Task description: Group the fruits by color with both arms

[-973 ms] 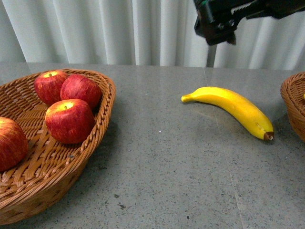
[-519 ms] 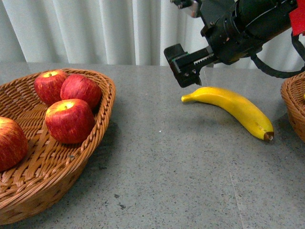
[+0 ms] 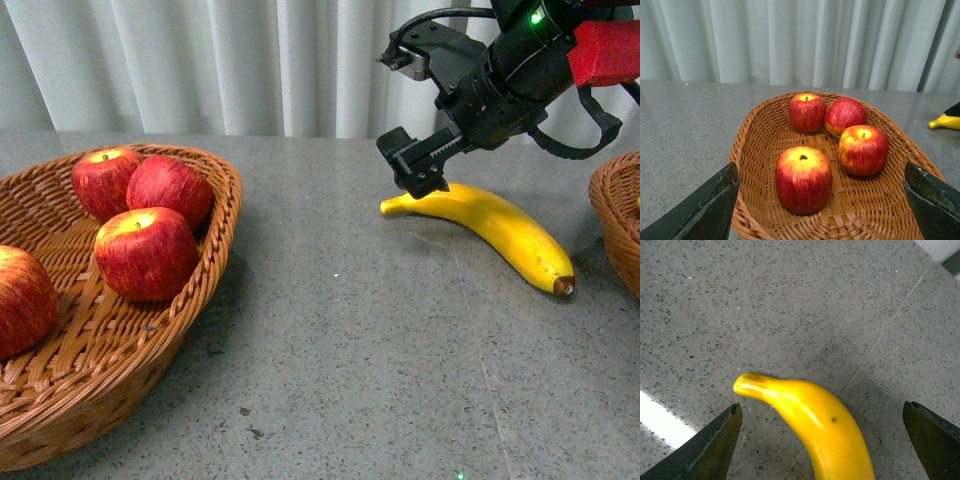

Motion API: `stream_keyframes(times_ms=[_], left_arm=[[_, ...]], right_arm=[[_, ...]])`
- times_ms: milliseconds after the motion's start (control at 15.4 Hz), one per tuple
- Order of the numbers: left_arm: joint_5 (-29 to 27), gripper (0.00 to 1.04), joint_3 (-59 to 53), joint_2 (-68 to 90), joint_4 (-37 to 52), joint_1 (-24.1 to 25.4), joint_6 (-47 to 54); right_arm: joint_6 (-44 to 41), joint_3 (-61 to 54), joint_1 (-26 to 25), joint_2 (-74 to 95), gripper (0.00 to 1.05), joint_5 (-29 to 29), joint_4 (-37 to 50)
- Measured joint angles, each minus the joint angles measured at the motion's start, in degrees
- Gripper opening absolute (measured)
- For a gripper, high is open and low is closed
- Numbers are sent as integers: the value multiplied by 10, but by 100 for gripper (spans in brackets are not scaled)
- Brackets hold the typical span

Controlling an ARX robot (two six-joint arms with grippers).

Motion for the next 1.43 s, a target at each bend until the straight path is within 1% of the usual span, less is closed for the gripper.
stream_keyframes(times_ms=[259, 389, 519, 843, 1037, 1102, 1167, 1232, 1297, 1426], left_arm=[[0, 98, 0, 0, 0, 0, 0], [0, 98, 0, 0, 0, 0, 0], [0, 98, 0, 0, 0, 0, 0], [0, 98, 0, 0, 0, 0, 0], [0, 98, 0, 0, 0, 0, 0], [0, 98, 0, 0, 0, 0, 0], [0, 98, 0, 0, 0, 0, 0], [0, 98, 0, 0, 0, 0, 0], [0, 98, 0, 0, 0, 0, 0], [0, 98, 0, 0, 0, 0, 0]], right_arm=[[-16, 12, -28, 5, 98, -37, -35], [-33, 3, -46, 5, 98, -39, -29], [-45, -19, -53, 5, 98, -37, -19], [-58, -64, -54, 5, 98, -40, 5], [-57, -86, -46, -2, 71, -56, 22], [-54, -88, -46, -3, 63, -58, 24], [-29, -89, -43, -5, 41, -66, 46], [9, -89, -48, -20, 38, -82, 66], [34, -90, -52, -40, 38, -95, 77], [83, -101, -74, -96, 38, -141, 116]])
